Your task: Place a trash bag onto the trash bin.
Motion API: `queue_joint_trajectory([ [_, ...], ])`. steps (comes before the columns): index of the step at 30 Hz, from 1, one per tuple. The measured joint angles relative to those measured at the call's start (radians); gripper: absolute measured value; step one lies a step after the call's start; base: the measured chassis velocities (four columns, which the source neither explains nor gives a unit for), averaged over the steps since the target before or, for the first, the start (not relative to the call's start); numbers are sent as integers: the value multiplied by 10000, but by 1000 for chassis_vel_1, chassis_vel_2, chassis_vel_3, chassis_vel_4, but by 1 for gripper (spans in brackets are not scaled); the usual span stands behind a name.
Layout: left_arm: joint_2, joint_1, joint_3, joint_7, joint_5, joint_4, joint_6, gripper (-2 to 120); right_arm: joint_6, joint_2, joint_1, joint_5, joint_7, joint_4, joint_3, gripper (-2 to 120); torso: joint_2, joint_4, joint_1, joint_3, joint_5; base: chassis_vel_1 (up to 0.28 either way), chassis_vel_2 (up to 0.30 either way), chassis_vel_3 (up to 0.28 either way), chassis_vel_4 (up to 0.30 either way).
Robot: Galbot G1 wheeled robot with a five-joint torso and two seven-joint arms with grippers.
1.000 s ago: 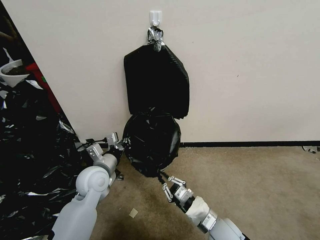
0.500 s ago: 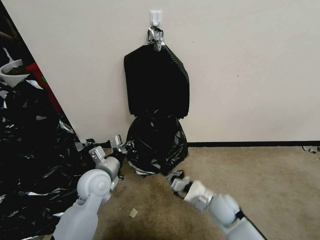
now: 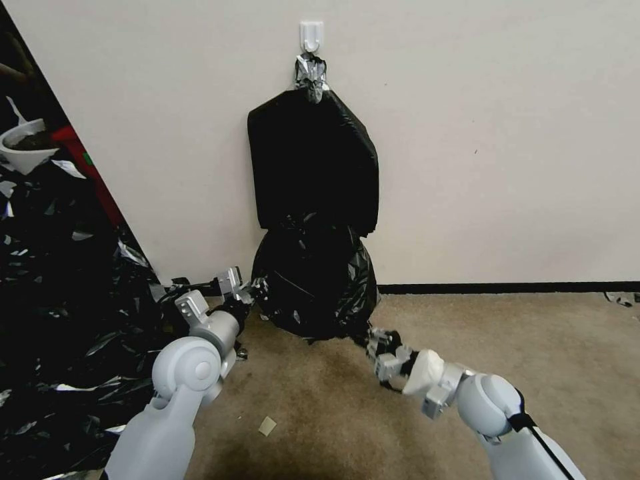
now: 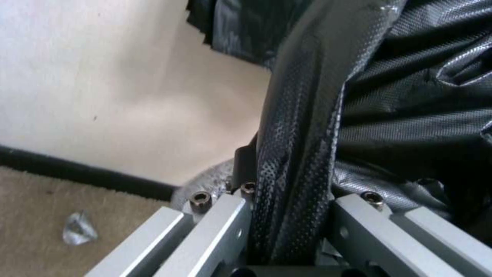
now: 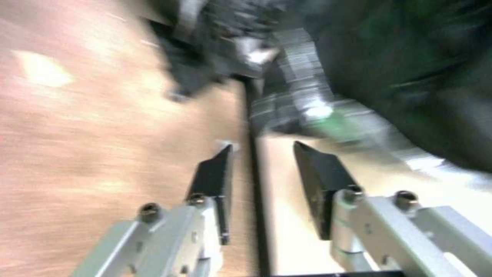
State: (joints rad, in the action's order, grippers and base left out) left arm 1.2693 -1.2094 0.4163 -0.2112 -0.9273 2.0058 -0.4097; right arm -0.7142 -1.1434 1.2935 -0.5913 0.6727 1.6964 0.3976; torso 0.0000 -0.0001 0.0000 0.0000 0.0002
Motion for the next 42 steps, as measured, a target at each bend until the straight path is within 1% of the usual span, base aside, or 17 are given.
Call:
queue_joint_trajectory([
  [1, -19, -13, 0, 67, 0, -1, 113, 1, 133, 105, 13, 1238, 1517, -37, 163, 41, 0, 0, 0, 0, 0, 0, 0, 0, 0],
  [2, -19, -13, 0, 67, 0, -1, 113, 1, 133, 105, 13, 1238, 1517, -37, 163, 41, 0, 0, 0, 0, 0, 0, 0, 0, 0],
  [4, -43, -35, 1, 107, 0, -3, 183, 1, 1066, 328, 23, 3652, 4332, -71, 491, 52, 0, 0, 0, 0, -2, 0, 0, 0, 0],
  [6, -47, -44, 1, 112, 10, -18, 207, 1, 1980, 467, 25, 5358, 5980, 15, 769, 60, 0, -1, 0, 0, 0, 0, 0, 0, 0],
  [11, -34, -46, -53, 112, 133, -102, 270, 1, 3069, 744, 166, 8363, 6407, 543, 630, 73, 0, 0, 0, 0, -3, 0, 0, 0, 0],
  [14, 37, -66, -279, 112, 635, -354, 485, 1, 3541, 839, 360, 11060, 3427, 1525, -476, 67, 0, -1, 0, -1, -3, 0, 0, 0, 0],
  [16, 55, -83, -328, 110, 753, -408, 536, 1, 3562, 831, 363, 11290, 2822, 1675, -725, 64, 0, 0, 0, -1, -4, 0, 0, 0, 0],
  [17, 111, -173, -487, 104, 1098, -539, 706, 1, 3674, 747, 330, 11845, 765, 2183, -1635, 57, 1, 0, 0, 0, -3, 0, 0, 0, 0],
  [18, 111, -173, -487, 104, 1098, -539, 706, 1, 3674, 747, 330, 11845, 765, 2183, -1635, 57, 1, 0, 0, 0, -3, 0, 0, 0, 0],
  [22, 340, -621, -995, 102, 2052, -654, 1348, 1, 4896, 83, -17, 11880, -4763, 3205, -4080, 37, 2, 1, 0, 0, -4, 0, 0, 0, 0],
  [24, 366, -667, -1039, 101, 2124, -655, 1409, 1, 5082, -8, -56, 11837, -5231, 3236, -4263, 36, 1, 2, 0, -1, -3, 0, 0, 0, 0],
  [25, 466, -866, -1185, 103, 2386, -656, 1642, 1, 5877, -404, -201, 11702, -6974, 3252, -4846, 29, 1, 1, 0, 0, -3, 0, 0, 0, 0],
  [26, 466, -866, -1185, 103, 2386, -656, 1642, 1, 5877, -404, -201, 11702, -6974, 3252, -4846, 29, 1, 1, 0, 0, -3, 0, 0, 0, 0],
  [30, 628, -1470, -1548, 486, 3491, -838, 2624, 1, 7289, -1805, -891, 11729, -11183, 2479, -5548, 9, 1, 1, 0, -1, -3, 0, 0, 0, 0],
  [32, 646, -1540, -1582, 547, 3638, -876, 2753, 1, 7352, -1998, -1012, 11759, -11630, 2317, -5561, 6, 1, 1, 0, 0, -5, 0, 0, 0, 0],
  [34, 742, -1886, -1764, 726, 4183, -970, 3158, 1, 7429, -2791, -1475, 11828, -13307, 1524, -5482, 0, 1, 2, 0, 0, -3, 0, 0, 0, 0],
  [42, 825, -2106, -1928, 806, 4568, -1018, 3363, 1, 7586, -3790, -1836, 11353, -14985, 516, -5298, 0, 1, 1, 0, 0, -4, 0, 0, 0, 0],
])
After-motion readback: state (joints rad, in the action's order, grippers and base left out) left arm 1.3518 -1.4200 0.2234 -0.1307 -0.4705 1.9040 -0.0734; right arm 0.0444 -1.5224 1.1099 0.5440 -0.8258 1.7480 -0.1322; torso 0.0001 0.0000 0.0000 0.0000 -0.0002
